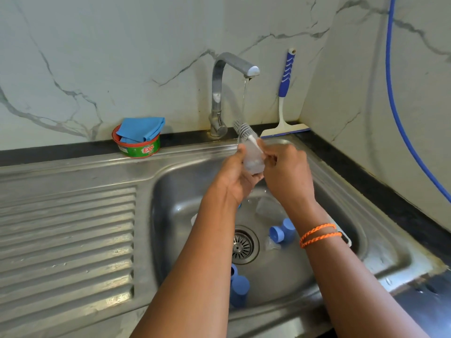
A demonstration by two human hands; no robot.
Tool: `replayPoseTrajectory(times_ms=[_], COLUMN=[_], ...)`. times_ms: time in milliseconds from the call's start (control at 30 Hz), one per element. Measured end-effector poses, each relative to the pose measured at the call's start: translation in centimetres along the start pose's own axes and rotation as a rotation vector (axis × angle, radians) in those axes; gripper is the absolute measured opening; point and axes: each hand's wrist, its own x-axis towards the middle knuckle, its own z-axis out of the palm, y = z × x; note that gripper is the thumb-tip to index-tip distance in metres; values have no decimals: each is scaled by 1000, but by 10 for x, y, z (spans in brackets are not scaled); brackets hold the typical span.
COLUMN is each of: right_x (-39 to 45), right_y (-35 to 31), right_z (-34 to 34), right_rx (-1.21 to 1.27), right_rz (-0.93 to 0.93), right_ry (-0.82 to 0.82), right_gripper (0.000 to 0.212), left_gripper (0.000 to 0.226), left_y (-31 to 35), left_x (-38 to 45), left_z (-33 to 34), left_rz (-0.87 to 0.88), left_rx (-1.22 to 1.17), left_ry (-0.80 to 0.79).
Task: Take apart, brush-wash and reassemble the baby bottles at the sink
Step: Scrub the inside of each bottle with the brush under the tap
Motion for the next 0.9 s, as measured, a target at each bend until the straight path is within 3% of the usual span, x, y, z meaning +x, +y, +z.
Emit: replayPoseTrajectory(times_ms=[200, 367, 633, 767, 900], right_x=[-9, -11, -4, -1, -1], right_y=[3, 7, 9, 4, 7], right_z=[-6, -21, -5, 5, -6], right_rx=[20, 20, -27, -4, 80], right_rz=[12, 12, 67, 56, 40], right_ry=[-153, -244, -56, -35, -167], right_gripper=[35, 30, 25, 23, 25], left_gripper=[50, 44, 46, 50, 55], left_y=[7, 13, 4, 7, 12], left_x=[15, 13, 8, 7, 6], left_z=[-6, -14, -8, -12, -13], left_rz=[79, 166, 139, 128, 235], left_rx=[-315, -403, 4, -29, -92], left_ry=[233, 339, 237, 174, 152])
